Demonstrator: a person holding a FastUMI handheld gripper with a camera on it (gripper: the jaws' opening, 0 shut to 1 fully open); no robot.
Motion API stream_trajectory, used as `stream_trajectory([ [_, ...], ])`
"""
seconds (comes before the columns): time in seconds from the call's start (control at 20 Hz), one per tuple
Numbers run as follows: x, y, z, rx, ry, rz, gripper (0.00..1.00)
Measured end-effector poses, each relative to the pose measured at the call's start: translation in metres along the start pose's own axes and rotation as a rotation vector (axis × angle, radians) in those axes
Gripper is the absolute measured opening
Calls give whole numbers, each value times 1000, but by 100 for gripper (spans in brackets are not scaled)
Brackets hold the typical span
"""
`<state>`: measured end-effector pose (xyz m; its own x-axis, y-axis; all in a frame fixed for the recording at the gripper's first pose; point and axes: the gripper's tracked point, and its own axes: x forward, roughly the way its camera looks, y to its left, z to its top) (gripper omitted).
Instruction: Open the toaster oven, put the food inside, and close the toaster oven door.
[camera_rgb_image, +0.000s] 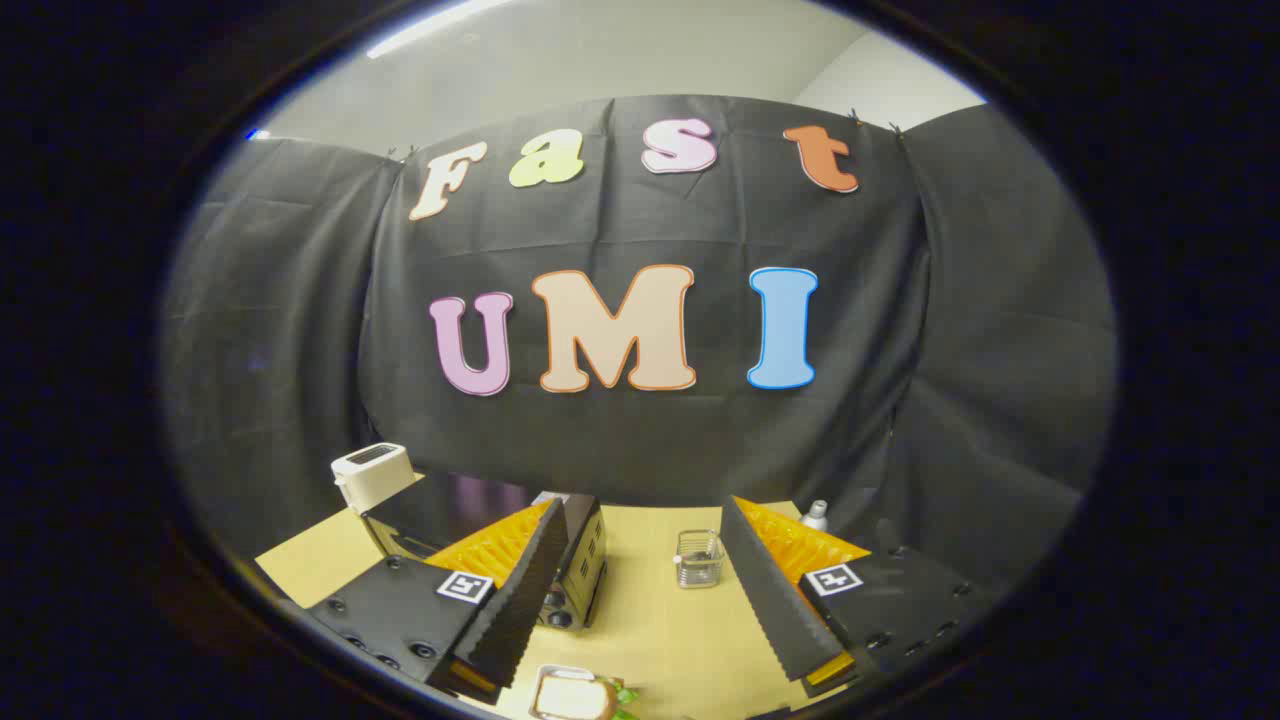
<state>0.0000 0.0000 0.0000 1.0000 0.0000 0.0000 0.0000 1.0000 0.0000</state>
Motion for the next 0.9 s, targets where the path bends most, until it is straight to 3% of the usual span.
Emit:
stream_trajectory([
  [0.9, -23, -2, -7, -6, 1, -62, 97],
])
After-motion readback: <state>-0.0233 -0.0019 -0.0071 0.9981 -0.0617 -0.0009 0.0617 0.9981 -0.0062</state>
